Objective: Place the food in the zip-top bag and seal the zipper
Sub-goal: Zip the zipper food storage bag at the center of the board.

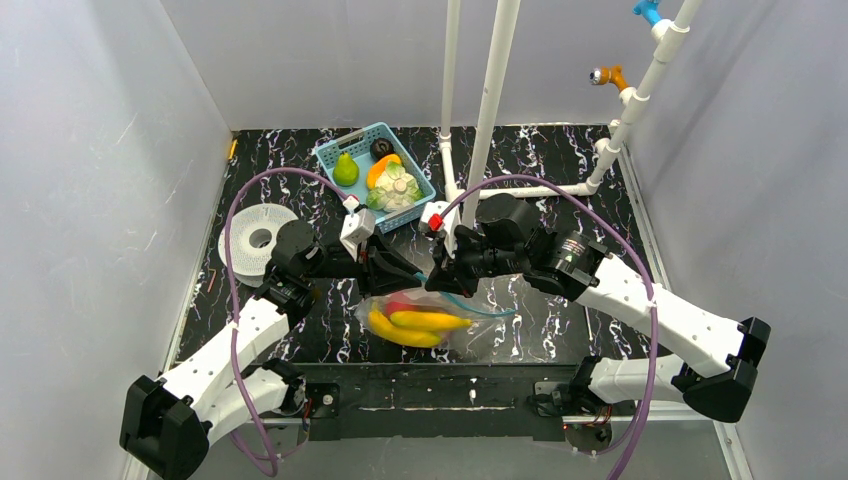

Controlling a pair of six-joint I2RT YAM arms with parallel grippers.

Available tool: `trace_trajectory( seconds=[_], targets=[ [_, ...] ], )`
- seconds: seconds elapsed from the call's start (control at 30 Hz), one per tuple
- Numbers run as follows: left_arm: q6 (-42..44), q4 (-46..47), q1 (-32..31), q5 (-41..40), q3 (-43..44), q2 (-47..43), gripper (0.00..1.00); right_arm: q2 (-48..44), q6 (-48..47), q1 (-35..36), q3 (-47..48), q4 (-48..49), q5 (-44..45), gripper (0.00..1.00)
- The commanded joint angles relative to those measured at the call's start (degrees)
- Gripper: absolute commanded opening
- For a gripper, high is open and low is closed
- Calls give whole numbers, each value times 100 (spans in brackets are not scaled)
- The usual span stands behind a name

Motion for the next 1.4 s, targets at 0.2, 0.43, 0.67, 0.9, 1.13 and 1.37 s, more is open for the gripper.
trace_trajectory(
  seconds=[0.2,0.43,0.67,0.9,1.13,1.37],
  targets=[
    [-96,292,-28,-11,76,-22,25,55,21,-19,234,270,-127,1],
    [-133,360,-28,58,68,-26,22,110,24,-19,288,299,-141,1],
    [79,74,-50,147,165,0,9,92,29,-18,286,350,-150,1],
    [597,-534,-98,-137,229,-198,0,48,38,-19,255,299,-14,1],
    [1340,-1859,-40,-1888,417,-803,0,-111,-46,-19,-47,-126,323,1],
    [2250,-3408,12,-3270,1157,-1135,0,-427,-130,-19,-259,-341,651,1]
  ],
)
